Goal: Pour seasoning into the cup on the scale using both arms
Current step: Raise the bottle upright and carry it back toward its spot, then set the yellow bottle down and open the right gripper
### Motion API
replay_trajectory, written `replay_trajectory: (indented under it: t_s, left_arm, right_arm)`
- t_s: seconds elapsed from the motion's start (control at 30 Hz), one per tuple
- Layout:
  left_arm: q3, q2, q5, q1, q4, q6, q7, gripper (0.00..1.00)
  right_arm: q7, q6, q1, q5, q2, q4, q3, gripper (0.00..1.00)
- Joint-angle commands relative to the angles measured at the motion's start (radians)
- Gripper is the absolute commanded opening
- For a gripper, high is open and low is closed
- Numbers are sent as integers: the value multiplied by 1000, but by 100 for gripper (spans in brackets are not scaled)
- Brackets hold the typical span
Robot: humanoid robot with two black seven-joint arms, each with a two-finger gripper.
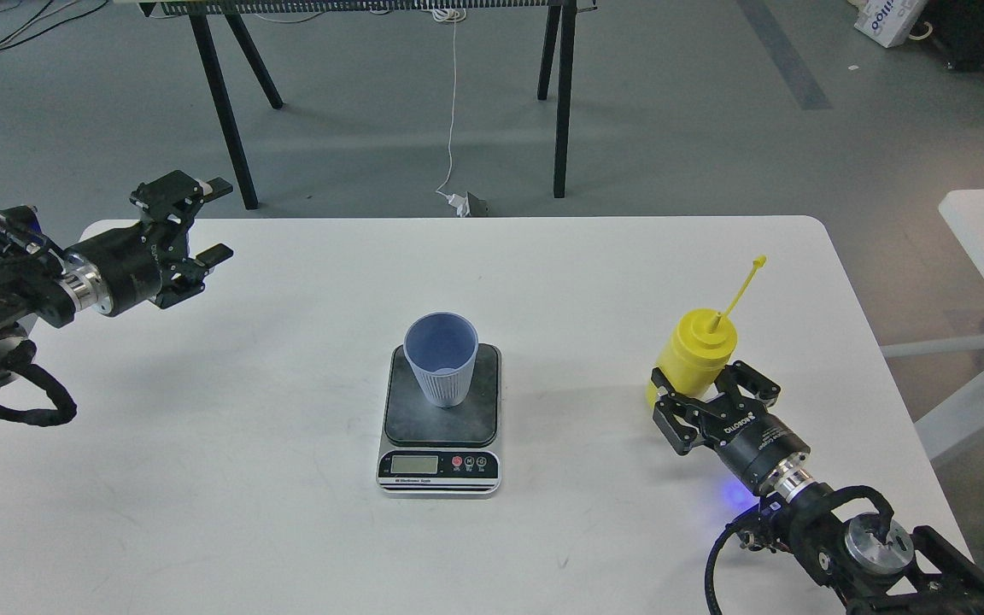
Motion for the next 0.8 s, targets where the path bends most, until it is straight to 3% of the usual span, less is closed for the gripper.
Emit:
replay_trajectory:
  t_s: [0.0, 0.1, 0.4, 0.6, 0.77]
  left_arm:
    - [0, 1, 0, 0, 0, 0, 0, 99]
    - [1, 1, 0, 0, 0, 0, 0, 99]
    - [1, 1, 0, 0, 0, 0, 0, 99]
    - [0, 0, 0, 0, 0, 0, 0, 99]
    - [1, 1, 0, 0, 0, 0, 0, 99]
  right_arm:
    - [-1, 0, -5, 0, 1, 2, -1, 64]
    - [-2, 0, -9, 0, 1, 6, -1, 75]
    - [-2, 0, -23, 0, 1, 14, -1, 89]
    - [-4, 0, -95, 1, -12, 115, 8, 90]
    - [-2, 0, -182, 3, -94, 222, 19, 90]
